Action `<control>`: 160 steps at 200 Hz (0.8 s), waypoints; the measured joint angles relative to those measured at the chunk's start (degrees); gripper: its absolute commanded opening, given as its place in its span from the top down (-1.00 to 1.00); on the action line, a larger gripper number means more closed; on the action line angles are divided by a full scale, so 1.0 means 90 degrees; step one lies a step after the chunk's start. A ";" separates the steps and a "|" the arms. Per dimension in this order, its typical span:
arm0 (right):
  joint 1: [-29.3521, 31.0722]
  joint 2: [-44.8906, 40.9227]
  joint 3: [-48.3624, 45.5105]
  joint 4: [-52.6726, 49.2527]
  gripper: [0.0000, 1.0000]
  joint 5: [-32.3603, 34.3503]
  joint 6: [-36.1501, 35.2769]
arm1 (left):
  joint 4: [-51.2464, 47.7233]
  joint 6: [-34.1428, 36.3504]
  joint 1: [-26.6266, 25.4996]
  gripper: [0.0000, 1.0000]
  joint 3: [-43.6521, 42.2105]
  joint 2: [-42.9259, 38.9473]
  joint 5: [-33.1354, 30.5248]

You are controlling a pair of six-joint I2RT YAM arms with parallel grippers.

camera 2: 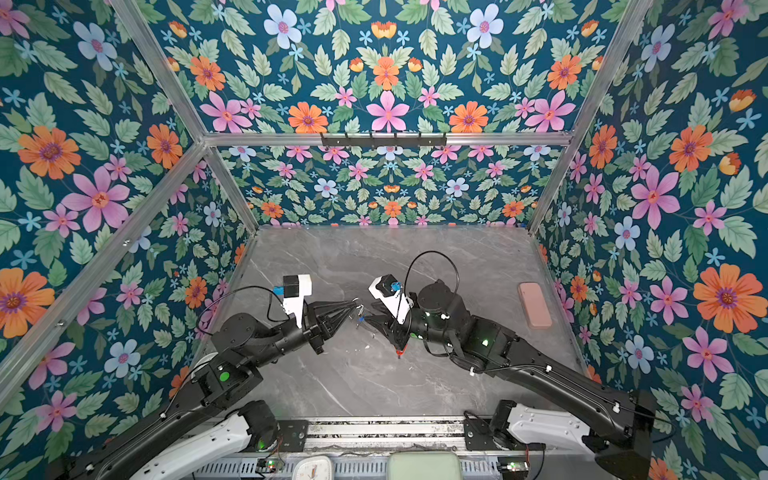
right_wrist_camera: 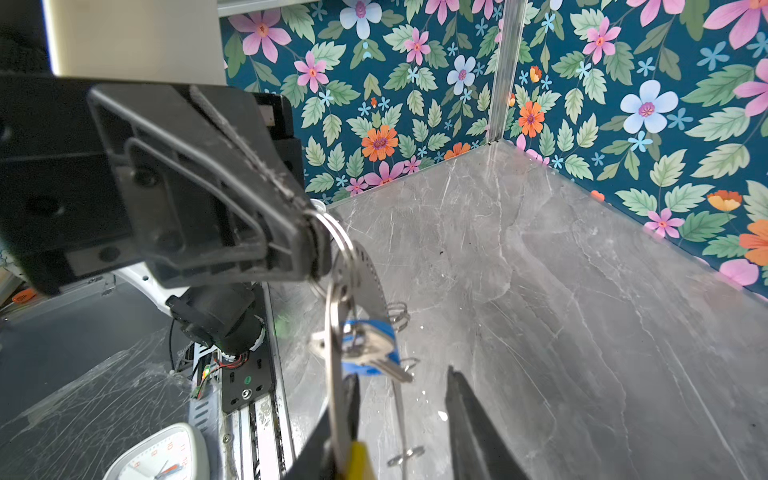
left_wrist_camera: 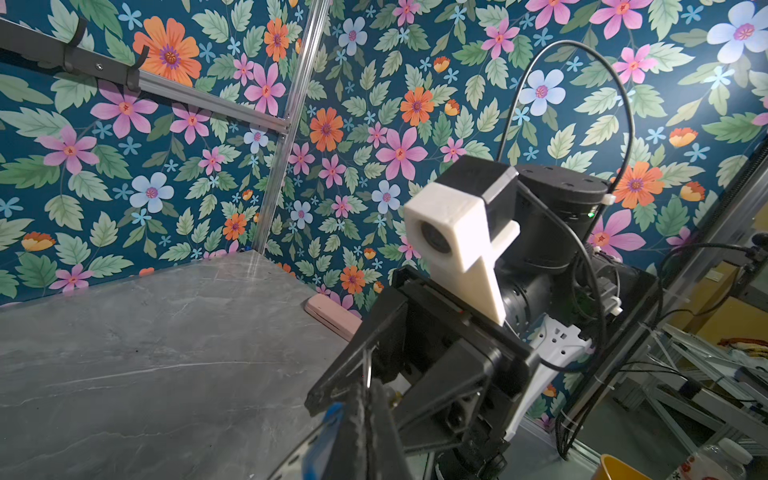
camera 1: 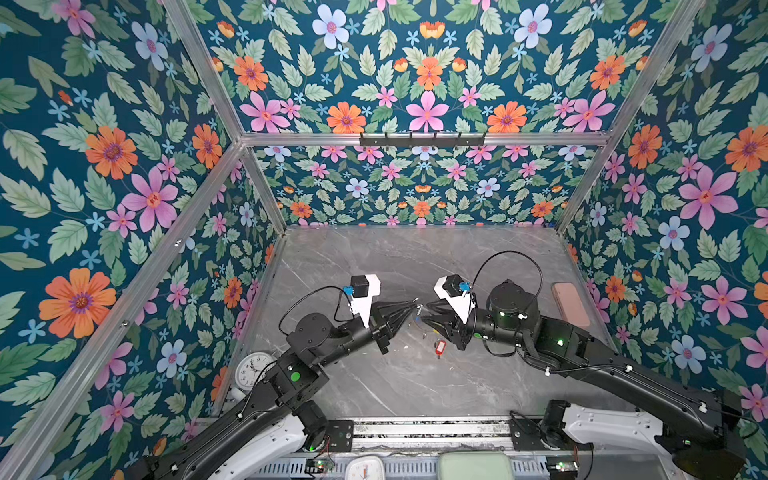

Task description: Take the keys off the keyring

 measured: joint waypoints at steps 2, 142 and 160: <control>0.0000 0.0005 0.0007 -0.0002 0.66 0.0000 -0.0002 | -0.0005 -0.0002 0.0000 1.00 0.0002 0.0000 0.0000; 0.0369 0.0226 0.0457 -0.0401 1.00 0.0367 -0.0272 | -0.0226 0.0172 -0.0005 1.00 0.0143 -0.0007 -0.0449; 0.0403 0.0250 0.0500 -0.0435 1.00 0.0457 -0.0272 | -0.0260 0.0189 -0.0007 1.00 0.0146 -0.0007 -0.0500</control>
